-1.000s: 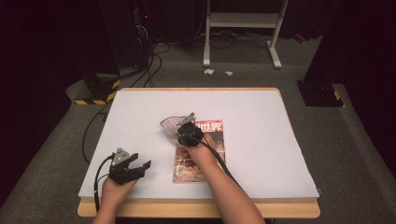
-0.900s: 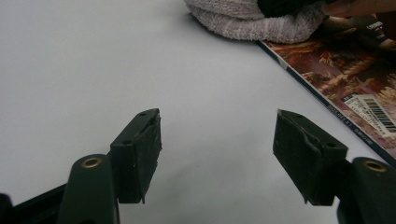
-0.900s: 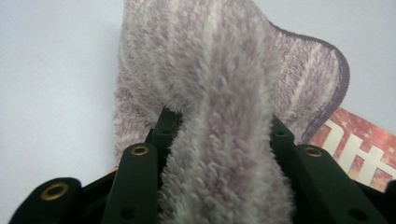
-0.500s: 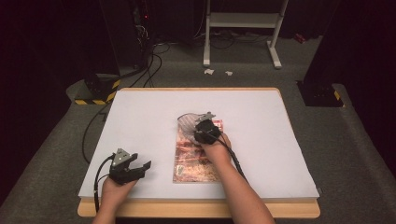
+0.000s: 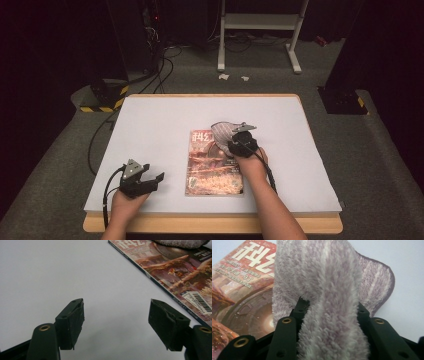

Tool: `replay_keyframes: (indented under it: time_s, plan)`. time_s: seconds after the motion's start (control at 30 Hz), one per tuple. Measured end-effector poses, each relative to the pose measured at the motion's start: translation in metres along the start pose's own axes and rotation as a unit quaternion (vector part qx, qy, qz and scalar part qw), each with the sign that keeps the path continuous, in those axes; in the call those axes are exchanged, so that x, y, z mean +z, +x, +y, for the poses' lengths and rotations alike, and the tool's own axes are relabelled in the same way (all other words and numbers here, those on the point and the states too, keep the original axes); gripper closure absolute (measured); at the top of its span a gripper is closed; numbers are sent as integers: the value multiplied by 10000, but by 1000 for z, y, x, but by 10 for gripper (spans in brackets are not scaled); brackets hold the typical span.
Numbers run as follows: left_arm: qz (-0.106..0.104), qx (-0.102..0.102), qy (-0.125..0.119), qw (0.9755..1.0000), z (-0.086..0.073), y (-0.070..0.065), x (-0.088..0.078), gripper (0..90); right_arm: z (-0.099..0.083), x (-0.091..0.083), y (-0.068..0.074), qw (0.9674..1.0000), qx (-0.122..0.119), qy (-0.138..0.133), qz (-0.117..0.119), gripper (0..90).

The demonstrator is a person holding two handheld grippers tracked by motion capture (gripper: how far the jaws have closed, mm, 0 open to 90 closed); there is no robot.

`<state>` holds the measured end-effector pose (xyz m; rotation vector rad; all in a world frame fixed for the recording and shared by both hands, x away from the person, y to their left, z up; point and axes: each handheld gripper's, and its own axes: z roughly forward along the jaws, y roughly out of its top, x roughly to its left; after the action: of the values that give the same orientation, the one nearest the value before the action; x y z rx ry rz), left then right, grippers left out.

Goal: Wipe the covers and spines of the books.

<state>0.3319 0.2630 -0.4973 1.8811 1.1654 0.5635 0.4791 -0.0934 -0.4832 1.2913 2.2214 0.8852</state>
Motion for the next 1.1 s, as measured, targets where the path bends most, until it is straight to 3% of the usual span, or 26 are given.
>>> replay_keyframes:
  time_s: [0.47, 0.53, 0.8, 0.9, 1.1]
  plan:
    - [-49, 90, -8, 9999, 1, -7, 2, 291, 1, -2, -2, 10000, -11, -14, 28, 599]
    - [-53, 94, 11, 9999, 1, -7, 2, 291, 3, -6, -2, 9999, 3, -139, 50, 600]
    - [-57, 91, 11, 9999, 1, -6, 2, 298, -2, -35, -11, 9990, -99, -429, 8, 599]
    - [-69, 86, 40, 9999, 1, -7, 2, 298, -12, -53, -21, 9983, -63, -574, -55, 599]
    - [-82, 142, 77, 9998, 2, -11, 4, 297, -41, -81, -40, 9978, -7, -586, -293, 593]
